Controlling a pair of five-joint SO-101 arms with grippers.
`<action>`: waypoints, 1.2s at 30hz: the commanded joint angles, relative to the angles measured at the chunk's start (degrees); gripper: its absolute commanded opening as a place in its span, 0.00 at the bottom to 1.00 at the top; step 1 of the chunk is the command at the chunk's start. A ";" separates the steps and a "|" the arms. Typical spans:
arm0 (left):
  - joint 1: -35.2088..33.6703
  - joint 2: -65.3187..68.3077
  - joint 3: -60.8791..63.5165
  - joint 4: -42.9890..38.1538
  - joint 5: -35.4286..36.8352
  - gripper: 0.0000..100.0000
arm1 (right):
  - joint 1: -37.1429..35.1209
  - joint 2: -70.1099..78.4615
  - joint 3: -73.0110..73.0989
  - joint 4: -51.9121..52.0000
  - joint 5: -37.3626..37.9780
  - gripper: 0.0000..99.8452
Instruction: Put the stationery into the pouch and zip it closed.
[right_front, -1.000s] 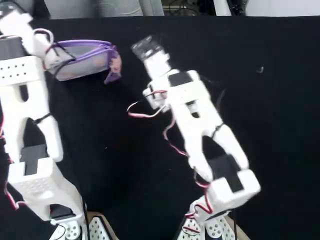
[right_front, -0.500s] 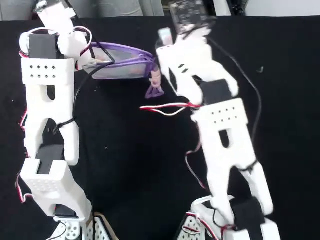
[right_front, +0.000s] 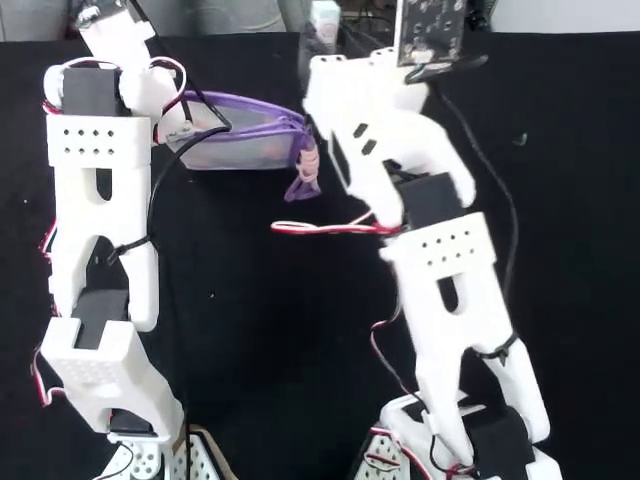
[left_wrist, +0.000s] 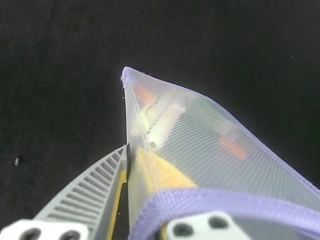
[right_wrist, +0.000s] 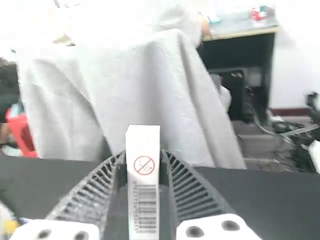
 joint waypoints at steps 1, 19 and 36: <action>-0.04 -0.97 -0.84 -0.44 -0.62 0.03 | -4.04 -3.03 2.07 -6.77 -0.88 0.01; -0.13 -0.97 1.63 -0.44 -0.35 0.03 | -11.60 -10.77 29.76 -38.77 -0.44 0.01; -1.54 -0.97 1.63 -0.35 -0.26 0.03 | -10.29 0.04 34.07 -51.25 -0.35 0.01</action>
